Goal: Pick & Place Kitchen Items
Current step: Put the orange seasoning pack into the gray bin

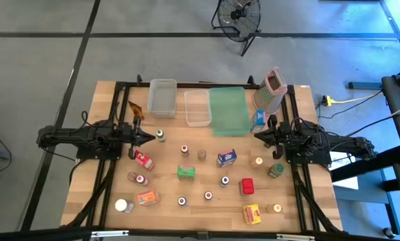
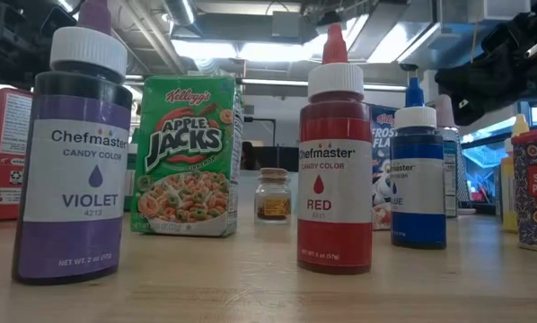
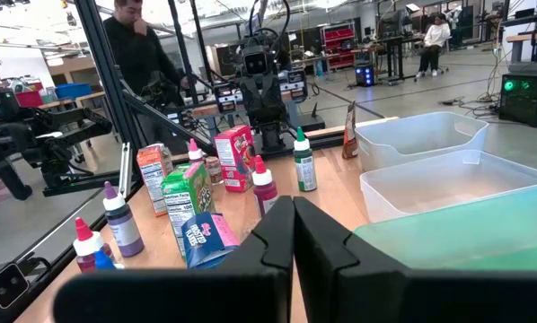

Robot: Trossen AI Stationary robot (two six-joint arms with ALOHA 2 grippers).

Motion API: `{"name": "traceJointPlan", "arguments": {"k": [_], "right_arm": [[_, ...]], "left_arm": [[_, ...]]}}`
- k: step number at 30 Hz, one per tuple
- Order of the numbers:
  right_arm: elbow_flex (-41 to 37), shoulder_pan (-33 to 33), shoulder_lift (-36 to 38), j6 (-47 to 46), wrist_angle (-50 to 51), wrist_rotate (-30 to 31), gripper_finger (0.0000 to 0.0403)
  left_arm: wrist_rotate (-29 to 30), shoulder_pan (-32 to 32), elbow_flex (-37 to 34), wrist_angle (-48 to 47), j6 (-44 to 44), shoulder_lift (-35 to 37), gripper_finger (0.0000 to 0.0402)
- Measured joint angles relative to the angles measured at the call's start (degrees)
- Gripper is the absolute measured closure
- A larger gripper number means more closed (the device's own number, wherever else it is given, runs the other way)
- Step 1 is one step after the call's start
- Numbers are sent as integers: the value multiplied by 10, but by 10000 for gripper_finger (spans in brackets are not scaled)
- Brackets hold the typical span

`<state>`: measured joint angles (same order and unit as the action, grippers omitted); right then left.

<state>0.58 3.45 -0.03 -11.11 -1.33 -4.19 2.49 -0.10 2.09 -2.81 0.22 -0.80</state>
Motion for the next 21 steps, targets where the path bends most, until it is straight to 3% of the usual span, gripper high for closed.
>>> {"name": "traceJointPlan", "arguments": {"k": [7,15,21], "right_arm": [[0,0,0,0,0,0,394],[0,0,0,-15,-7,-3,394],[0,-2,0,-45,-7,-6,394]], "left_arm": [[109,0,0,11,-100,0,391],[115,0,0,14,-105,0,390],[114,0,0,25,28,0,389]]}}
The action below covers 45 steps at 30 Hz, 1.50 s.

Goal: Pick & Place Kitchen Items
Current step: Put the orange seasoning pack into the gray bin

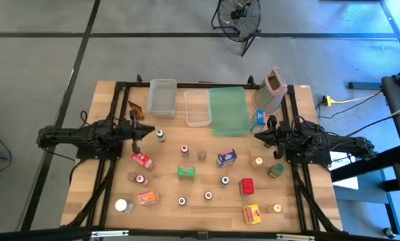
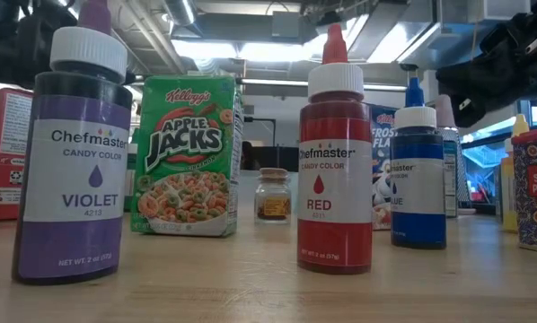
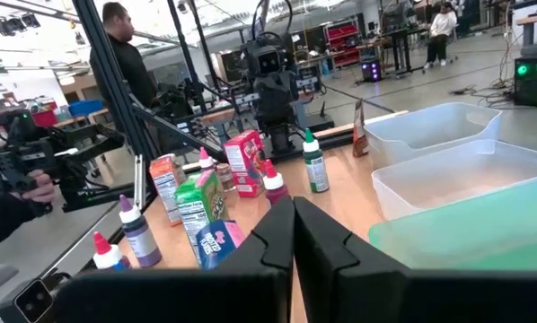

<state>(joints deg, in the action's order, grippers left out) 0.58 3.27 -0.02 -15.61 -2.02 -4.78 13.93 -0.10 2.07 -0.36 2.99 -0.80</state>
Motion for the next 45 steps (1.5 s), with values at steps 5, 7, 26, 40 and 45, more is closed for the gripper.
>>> {"name": "traceJointPlan", "arguments": {"k": [5,7,26,40,45], "right_arm": [[0,0,0,6,-19,0,394],[0,0,0,6,-21,0,394],[0,0,0,40,-68,24,393],[0,0,0,67,-141,27,239],[0,0,0,96,-157,-29,197]], "left_arm": [[-8,0,0,37,16,0,392],[-21,0,0,46,10,0,393],[-3,0,248,-196,-57,-137,289],[1,0,378,-327,-62,-234,210],[1,0,383,-353,-94,-235,214]]}}
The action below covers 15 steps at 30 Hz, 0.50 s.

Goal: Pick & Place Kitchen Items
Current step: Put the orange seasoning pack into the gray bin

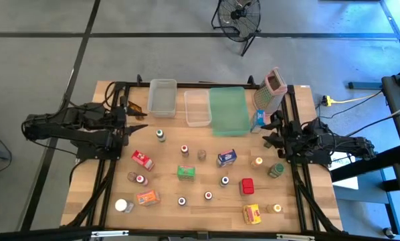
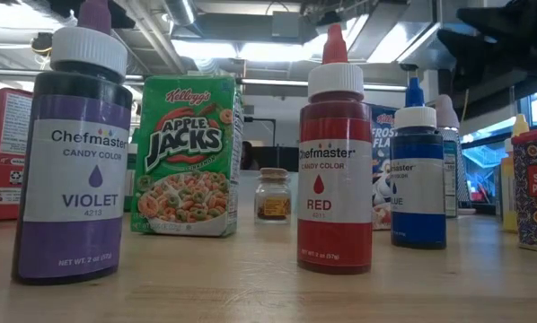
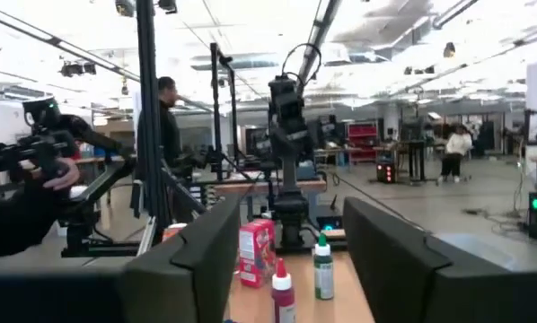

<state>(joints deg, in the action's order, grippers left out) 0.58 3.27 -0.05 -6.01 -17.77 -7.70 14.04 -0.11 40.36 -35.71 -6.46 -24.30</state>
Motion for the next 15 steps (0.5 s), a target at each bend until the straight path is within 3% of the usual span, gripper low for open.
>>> {"name": "traceJointPlan", "arguments": {"k": [9,15], "right_arm": [[0,0,0,27,-36,1,192],[0,1,0,35,-30,25,192]], "left_arm": [[79,-2,147,-243,26,-108,217],[121,-56,272,-416,46,-223,217]]}}
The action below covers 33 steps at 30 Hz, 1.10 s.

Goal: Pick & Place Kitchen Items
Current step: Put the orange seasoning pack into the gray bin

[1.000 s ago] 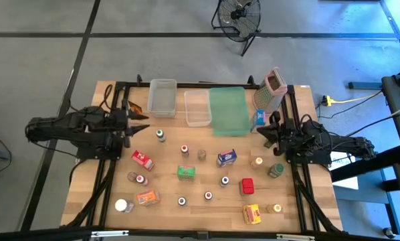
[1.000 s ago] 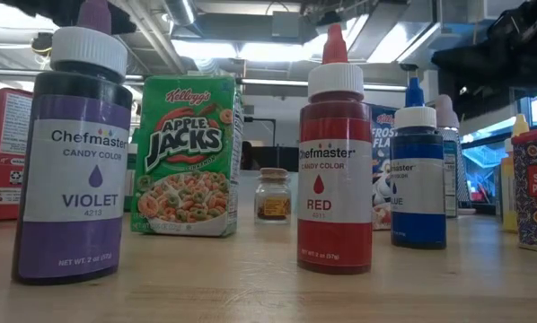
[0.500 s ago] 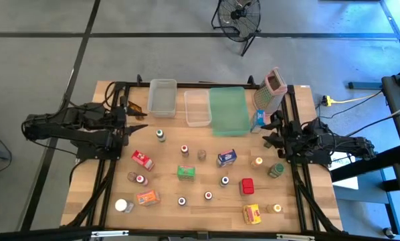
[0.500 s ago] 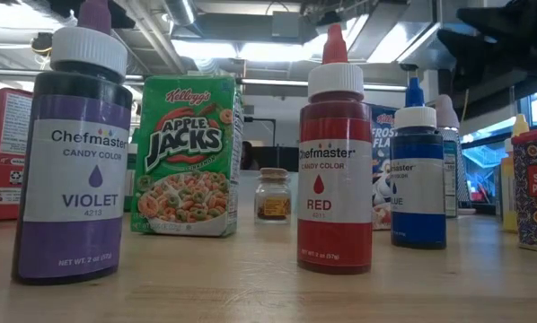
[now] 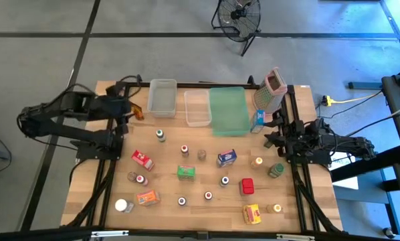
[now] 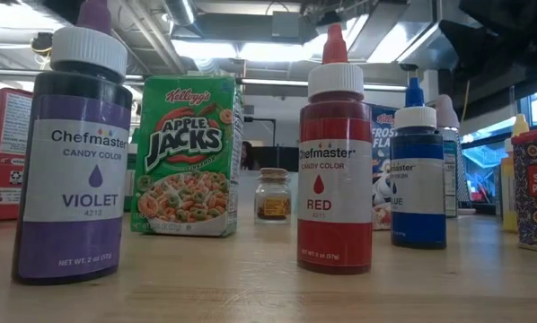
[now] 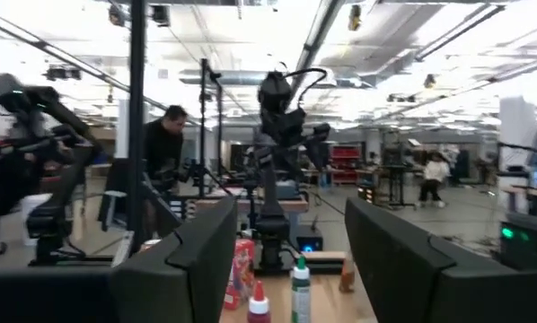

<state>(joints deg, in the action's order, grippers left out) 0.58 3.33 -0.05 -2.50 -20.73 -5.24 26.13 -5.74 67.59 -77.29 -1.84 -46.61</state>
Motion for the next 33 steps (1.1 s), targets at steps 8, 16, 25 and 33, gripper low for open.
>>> {"name": "traceJointPlan", "arguments": {"k": [8,16,25,33], "right_arm": [[0,0,0,0,24,2,192],[0,0,0,-11,41,2,192],[0,0,0,-13,62,1,192],[0,0,0,-11,84,1,192]], "left_arm": [[-37,-145,57,-33,-105,-115,217],[-172,-337,72,-32,-293,-196,217],[-278,-469,45,-5,-373,-212,217],[-278,-491,-20,11,-421,-211,217]]}}
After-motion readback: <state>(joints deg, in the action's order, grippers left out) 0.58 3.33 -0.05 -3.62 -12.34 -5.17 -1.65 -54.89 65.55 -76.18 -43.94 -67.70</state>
